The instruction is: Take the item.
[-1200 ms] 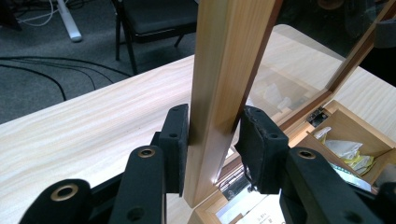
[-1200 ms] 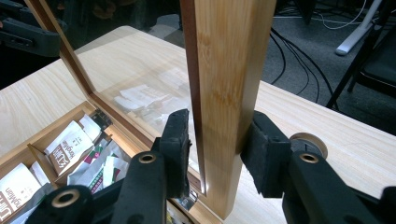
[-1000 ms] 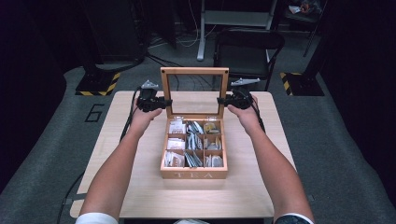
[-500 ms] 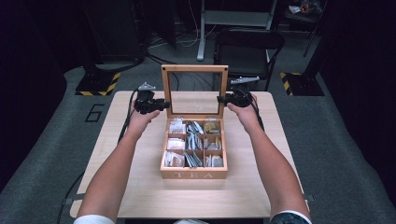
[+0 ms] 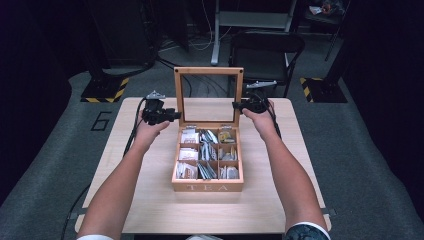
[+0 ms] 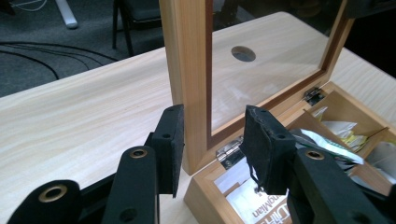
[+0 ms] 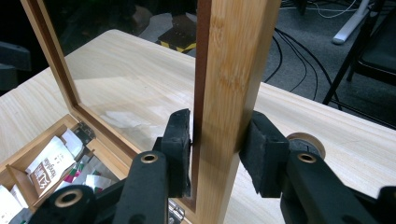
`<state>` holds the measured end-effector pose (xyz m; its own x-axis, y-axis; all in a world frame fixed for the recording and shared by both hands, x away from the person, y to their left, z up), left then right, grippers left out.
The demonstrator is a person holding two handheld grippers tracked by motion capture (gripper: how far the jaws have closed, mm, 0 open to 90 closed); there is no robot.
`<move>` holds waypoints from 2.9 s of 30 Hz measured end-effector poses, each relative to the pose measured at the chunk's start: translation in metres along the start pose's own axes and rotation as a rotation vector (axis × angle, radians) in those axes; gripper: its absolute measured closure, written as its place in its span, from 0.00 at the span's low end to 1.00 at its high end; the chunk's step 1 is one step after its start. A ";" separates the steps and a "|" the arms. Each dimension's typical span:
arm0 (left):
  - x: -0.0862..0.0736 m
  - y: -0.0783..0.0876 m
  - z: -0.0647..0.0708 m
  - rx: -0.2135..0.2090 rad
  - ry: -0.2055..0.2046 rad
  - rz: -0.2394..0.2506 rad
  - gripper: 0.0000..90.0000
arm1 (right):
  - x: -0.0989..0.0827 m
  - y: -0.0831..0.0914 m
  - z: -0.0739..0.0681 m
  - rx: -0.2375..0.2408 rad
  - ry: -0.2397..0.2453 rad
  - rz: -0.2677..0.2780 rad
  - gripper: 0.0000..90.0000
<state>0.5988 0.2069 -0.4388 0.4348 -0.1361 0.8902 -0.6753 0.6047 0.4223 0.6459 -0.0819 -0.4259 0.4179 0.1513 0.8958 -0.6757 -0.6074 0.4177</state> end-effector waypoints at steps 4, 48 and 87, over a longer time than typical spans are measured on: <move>-0.005 0.003 -0.003 -0.002 0.017 -0.008 0.65 | 0.000 -0.002 0.002 -0.005 -0.013 0.002 0.71; -0.026 0.026 0.003 0.000 0.028 -0.020 0.55 | -0.006 0.033 -0.003 -0.061 0.040 -0.022 0.55; -0.047 0.072 0.043 0.014 -0.012 -0.009 0.52 | -0.082 0.104 -0.110 0.039 0.164 -0.020 0.64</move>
<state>0.5045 0.2229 -0.4428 0.4337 -0.1514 0.8883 -0.6798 0.5921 0.4328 0.4749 -0.0719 -0.4395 0.3240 0.2873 0.9014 -0.6425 -0.6326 0.4326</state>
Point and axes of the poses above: each handheld gripper's, and its own axes: y roughly backward along the jaws, x roughly out of its top, z roughly to its right, the point moved 7 cm from there along -y, roughly forward along the jaws, and after that the axes turned 8 degrees about z, right-handed, at the moved point
